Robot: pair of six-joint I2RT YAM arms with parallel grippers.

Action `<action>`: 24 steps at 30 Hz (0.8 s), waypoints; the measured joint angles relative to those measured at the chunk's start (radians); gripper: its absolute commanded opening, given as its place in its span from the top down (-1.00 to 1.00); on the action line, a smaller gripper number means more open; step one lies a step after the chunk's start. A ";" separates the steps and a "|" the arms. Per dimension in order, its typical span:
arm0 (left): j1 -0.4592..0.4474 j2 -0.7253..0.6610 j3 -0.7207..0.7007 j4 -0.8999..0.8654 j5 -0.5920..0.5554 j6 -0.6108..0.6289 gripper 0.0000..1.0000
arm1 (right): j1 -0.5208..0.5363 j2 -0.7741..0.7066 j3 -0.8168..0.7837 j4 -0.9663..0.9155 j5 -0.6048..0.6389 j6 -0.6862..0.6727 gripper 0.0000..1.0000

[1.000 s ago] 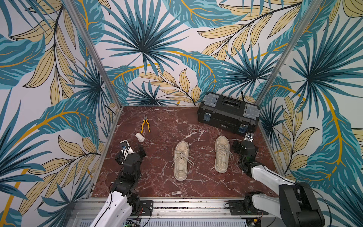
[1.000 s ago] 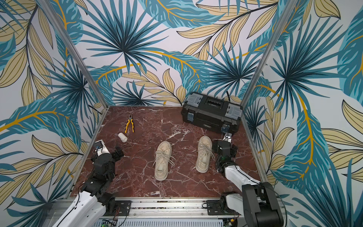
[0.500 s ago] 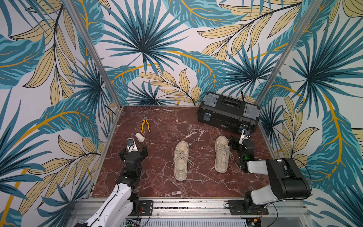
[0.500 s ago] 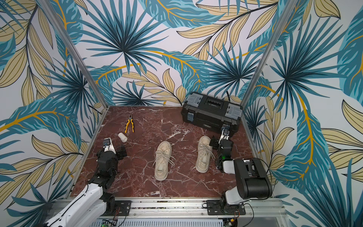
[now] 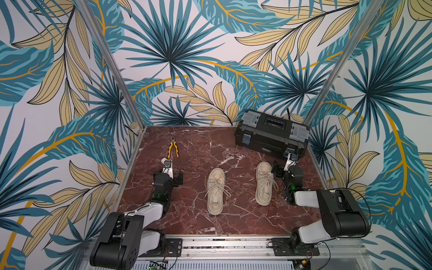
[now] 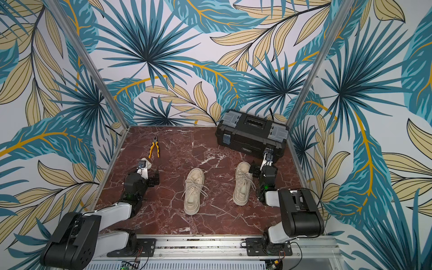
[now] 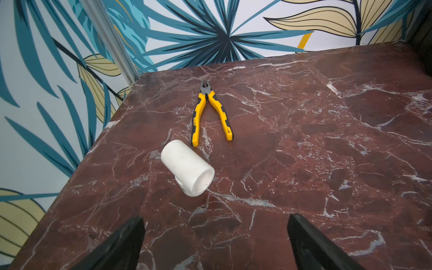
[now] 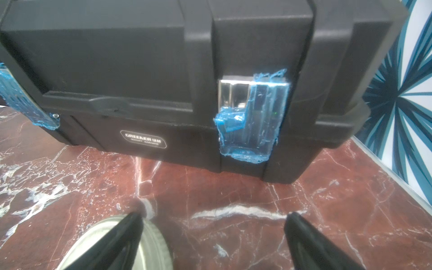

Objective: Tie the shoes
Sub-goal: Reset both arms

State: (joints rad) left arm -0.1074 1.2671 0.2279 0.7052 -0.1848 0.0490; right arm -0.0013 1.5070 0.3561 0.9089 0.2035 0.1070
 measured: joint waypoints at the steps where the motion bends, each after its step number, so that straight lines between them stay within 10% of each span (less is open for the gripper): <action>1: 0.000 0.020 0.002 0.030 0.008 0.007 -1.00 | 0.000 0.000 0.000 0.000 0.000 0.000 -0.99; 10: 0.004 0.261 0.049 0.221 0.053 0.034 -1.00 | 0.000 0.000 0.000 0.000 -0.003 0.000 -0.99; 24: 0.055 0.258 0.159 0.124 0.109 0.011 -1.00 | 0.000 0.000 0.002 0.000 -0.003 0.000 -0.99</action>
State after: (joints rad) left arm -0.0525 1.5253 0.3866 0.8291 -0.0761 0.0605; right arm -0.0013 1.5070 0.3576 0.9085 0.2008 0.1066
